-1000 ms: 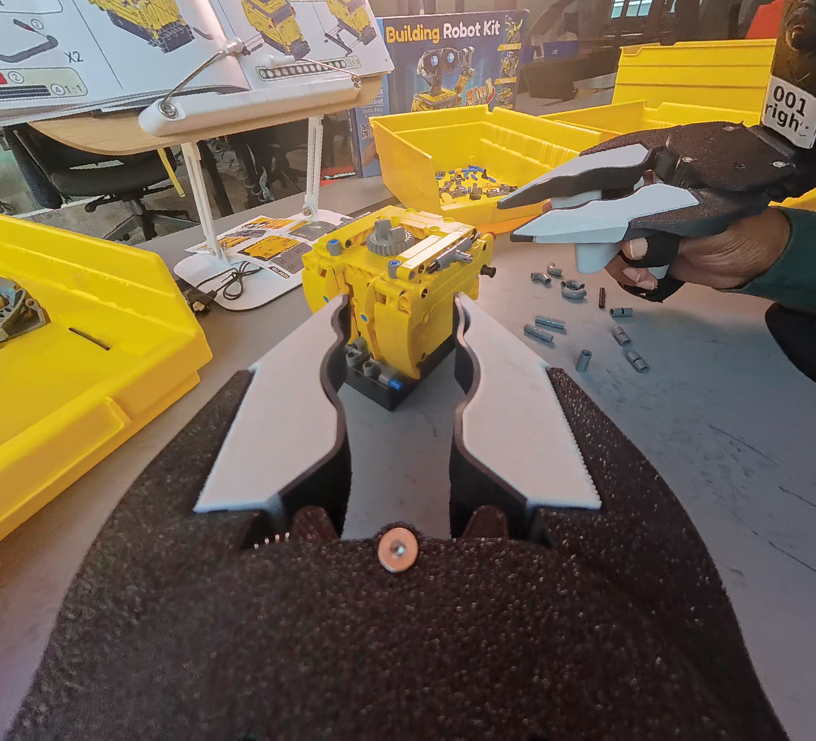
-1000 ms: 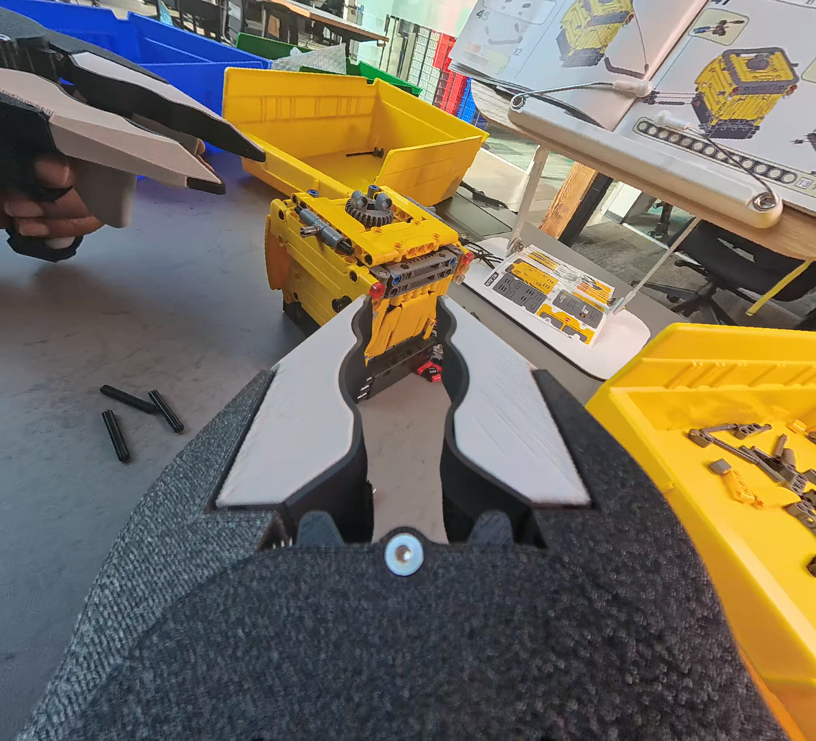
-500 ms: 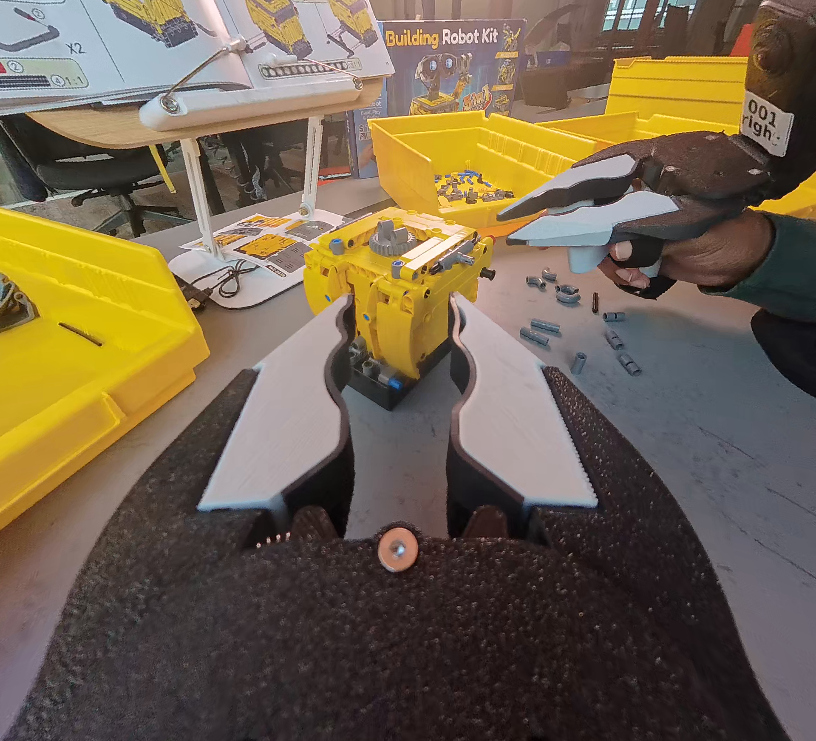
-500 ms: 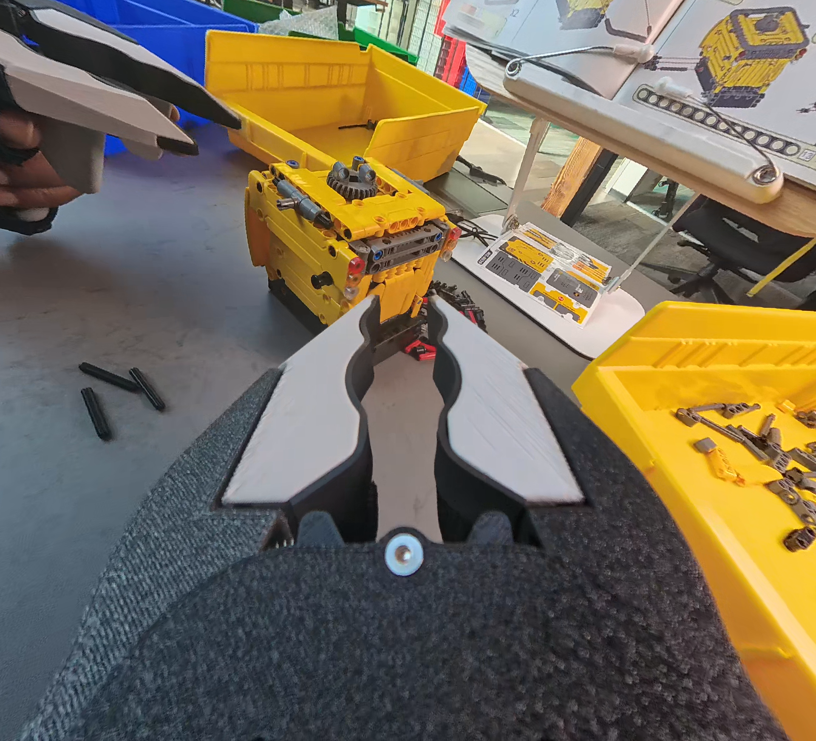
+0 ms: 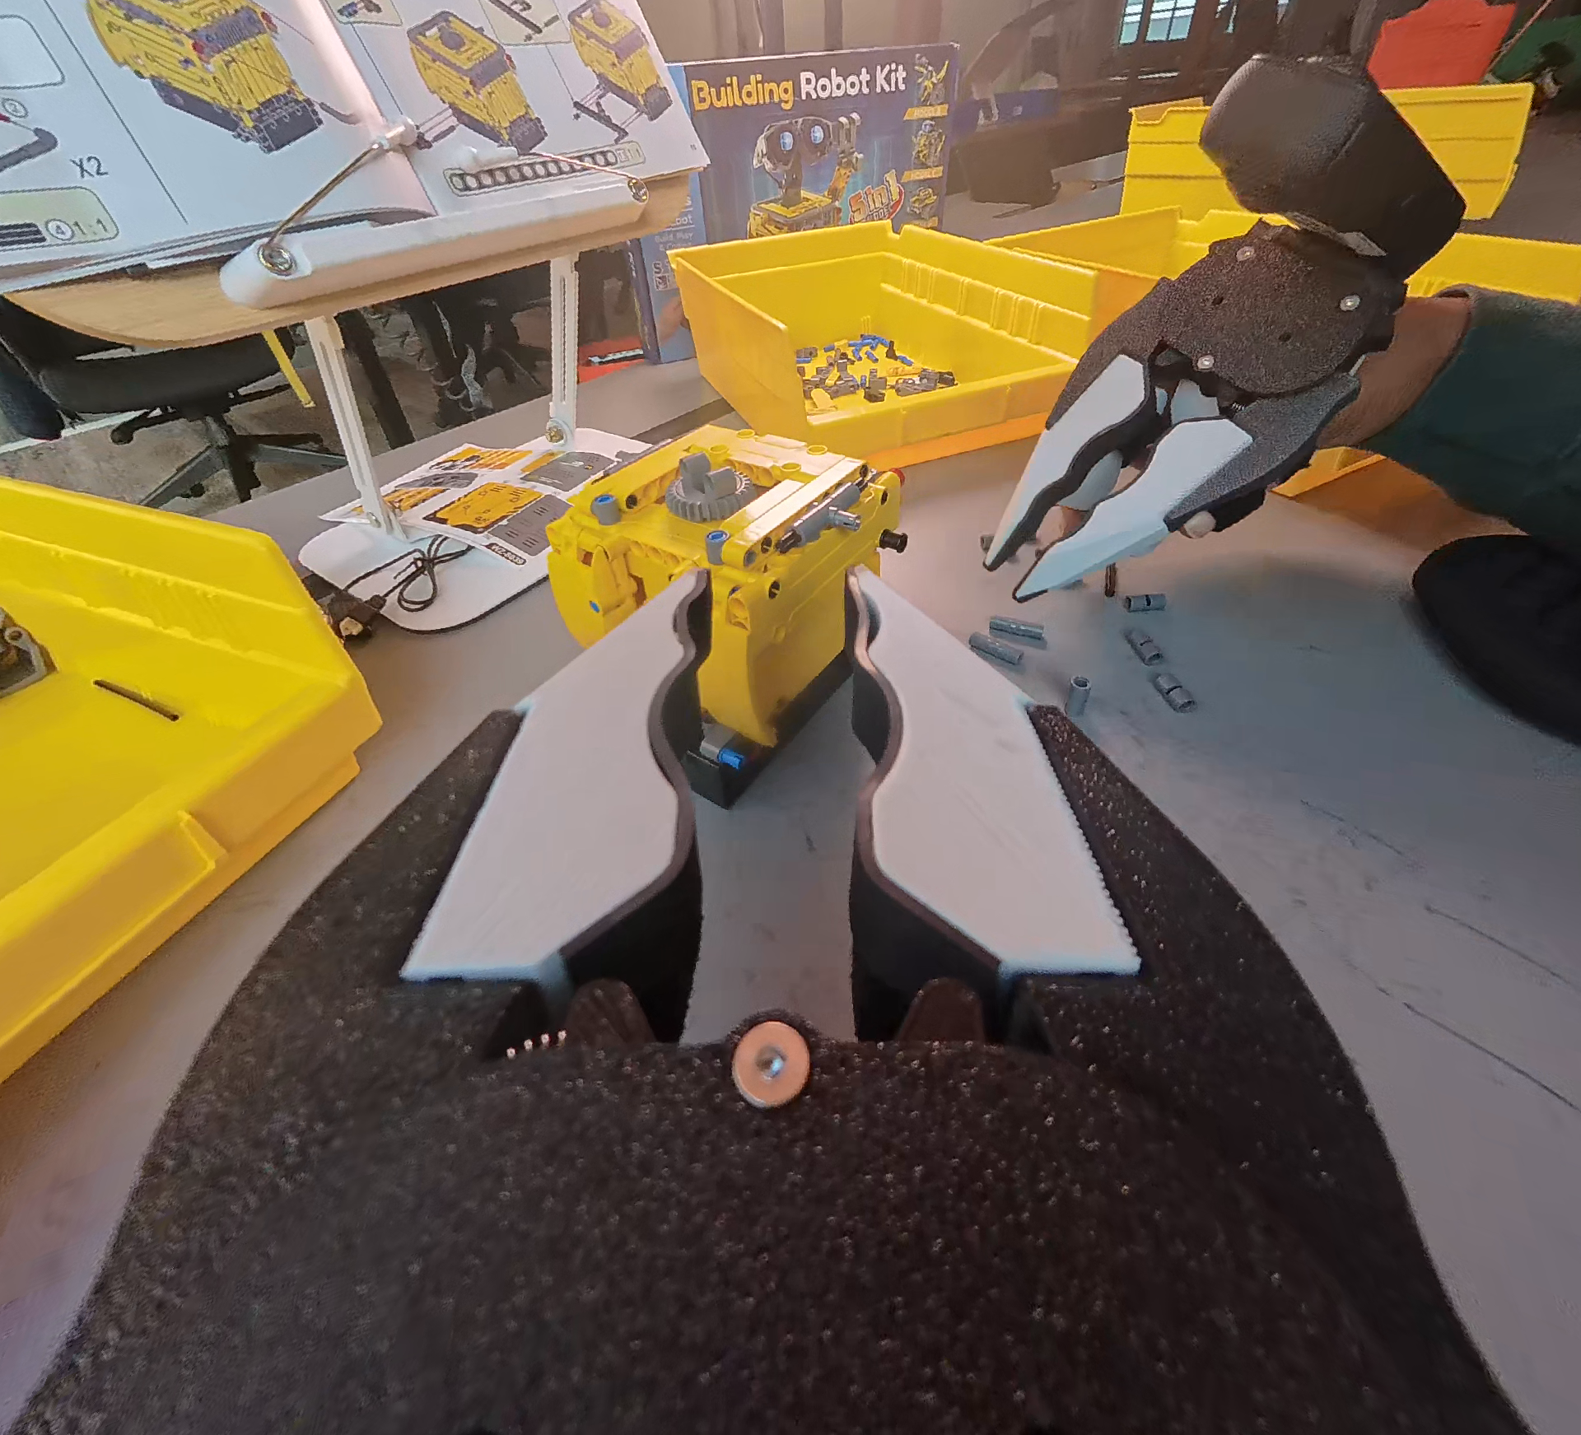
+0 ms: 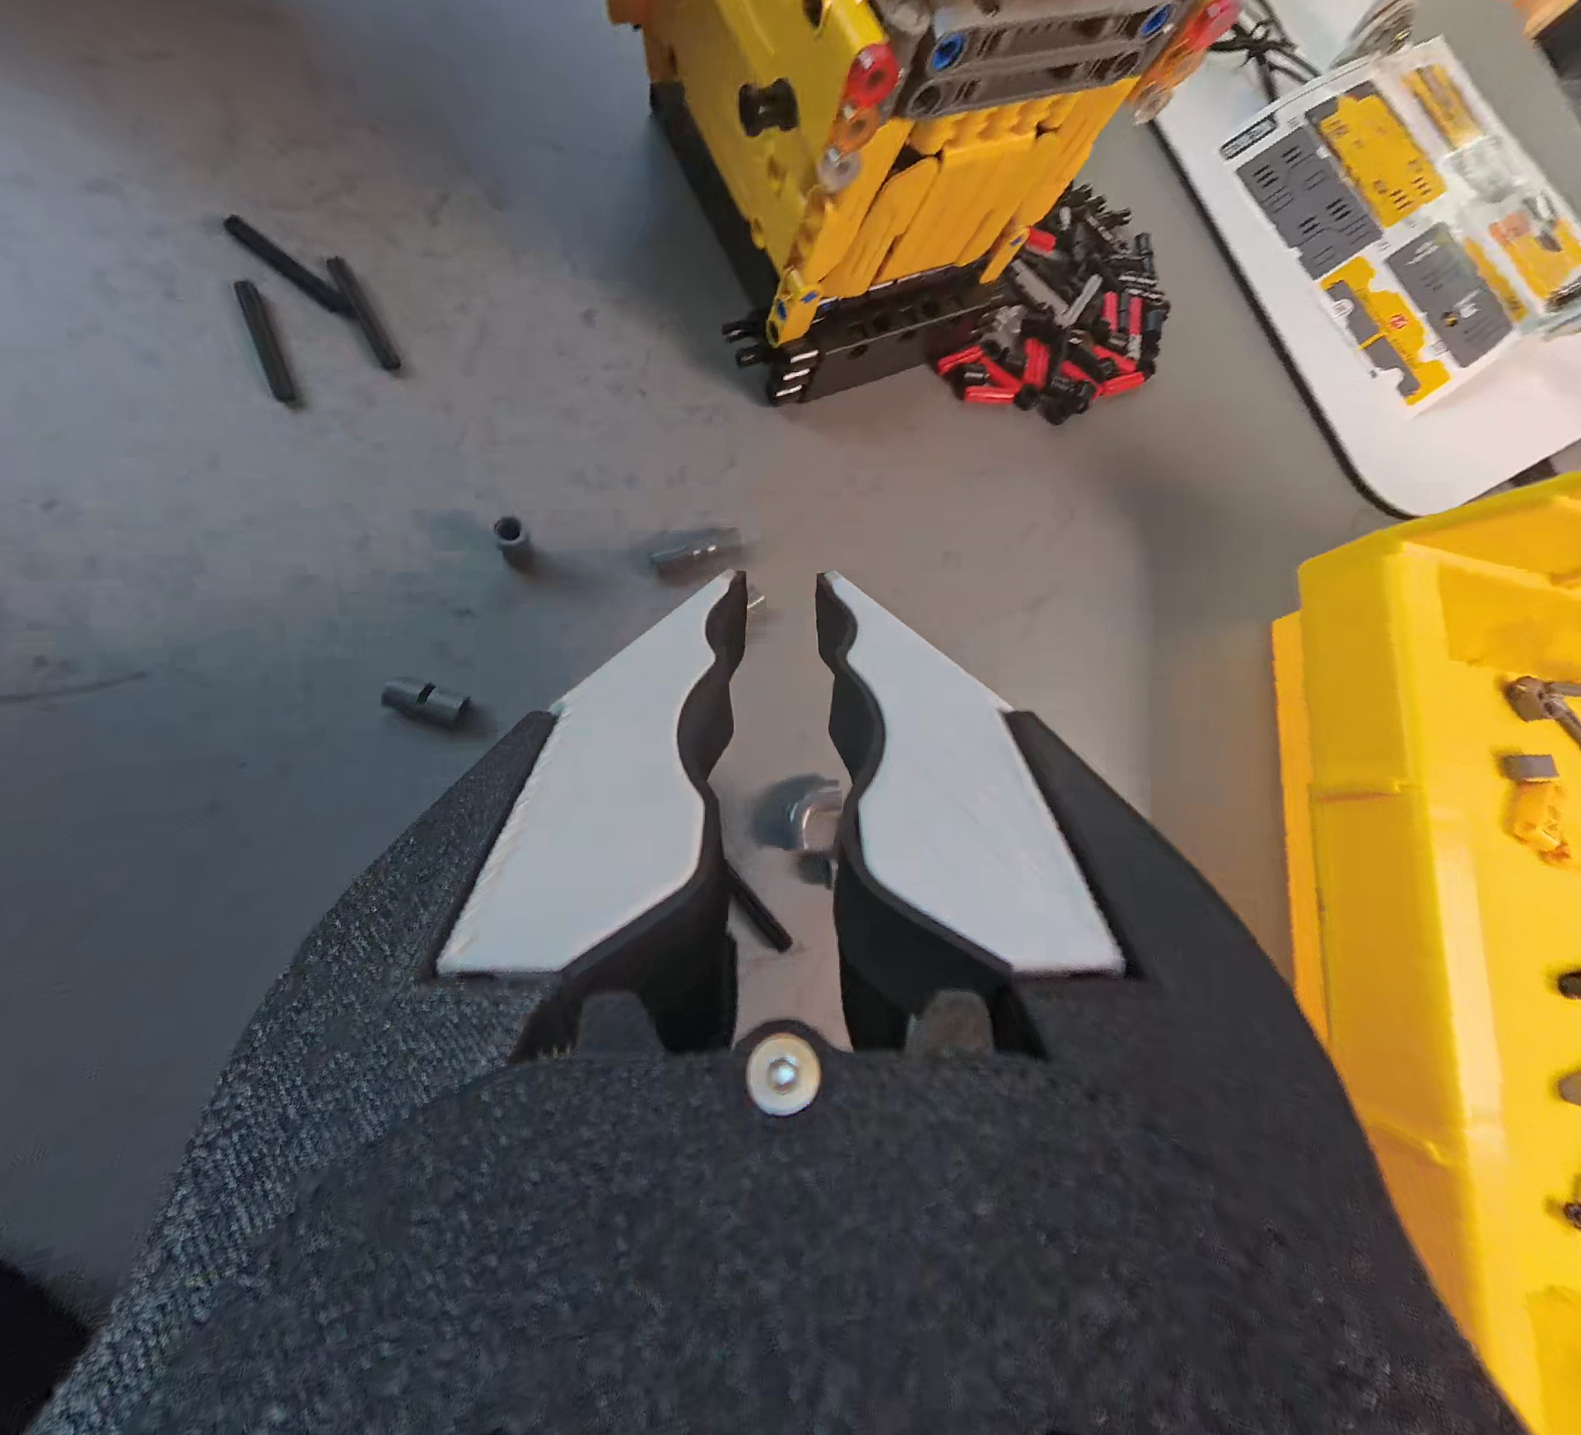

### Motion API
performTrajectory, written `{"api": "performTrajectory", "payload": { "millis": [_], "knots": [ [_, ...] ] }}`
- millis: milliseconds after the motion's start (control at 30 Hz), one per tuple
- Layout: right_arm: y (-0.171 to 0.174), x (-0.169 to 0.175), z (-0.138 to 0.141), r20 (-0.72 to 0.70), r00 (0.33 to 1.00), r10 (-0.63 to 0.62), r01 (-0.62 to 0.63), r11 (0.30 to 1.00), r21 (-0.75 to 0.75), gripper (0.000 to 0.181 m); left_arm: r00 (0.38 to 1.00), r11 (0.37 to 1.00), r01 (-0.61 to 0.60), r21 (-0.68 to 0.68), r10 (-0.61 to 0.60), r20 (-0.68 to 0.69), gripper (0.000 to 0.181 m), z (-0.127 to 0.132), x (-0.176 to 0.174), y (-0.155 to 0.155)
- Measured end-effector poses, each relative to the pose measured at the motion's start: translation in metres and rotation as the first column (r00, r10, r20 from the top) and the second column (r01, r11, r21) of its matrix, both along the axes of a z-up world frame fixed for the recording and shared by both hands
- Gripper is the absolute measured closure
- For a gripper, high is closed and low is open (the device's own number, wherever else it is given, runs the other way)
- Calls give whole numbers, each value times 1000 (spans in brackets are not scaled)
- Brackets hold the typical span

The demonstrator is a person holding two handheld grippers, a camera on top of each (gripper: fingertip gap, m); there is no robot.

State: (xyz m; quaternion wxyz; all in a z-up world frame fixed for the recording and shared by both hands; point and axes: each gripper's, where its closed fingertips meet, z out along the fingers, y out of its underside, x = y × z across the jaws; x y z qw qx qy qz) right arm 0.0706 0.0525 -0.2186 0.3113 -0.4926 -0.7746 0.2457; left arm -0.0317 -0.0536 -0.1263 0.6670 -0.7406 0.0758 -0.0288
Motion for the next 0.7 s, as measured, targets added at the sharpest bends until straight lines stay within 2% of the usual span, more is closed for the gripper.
{"api": "performTrajectory", "payload": {
  "millis": [200,367,533,633,700],
  "knots": [
    [-7,10,-16,126,992,-5,14,998,-67,166,1000,1000,3,-19,-3,-9,154,-6,1,1],
    [-7,10,-23,154,987,-33,45,996,-75,175,1000,999,20,-39,-20,-12,155,-11,6,2],
    [-6,10,-22,146,989,-26,36,997,-66,175,1000,999,27,-47,-27,-14,155,-12,7,2],
    [-9,2,2,33,999,-7,9,999,-50,175,999,997,40,-66,-40,-9,155,-15,9,3],
    [-37,-4,33,-104,988,112,-122,989,-88,175,999,996,49,-76,-50,-13,155,-18,10,4]
  ]
}}
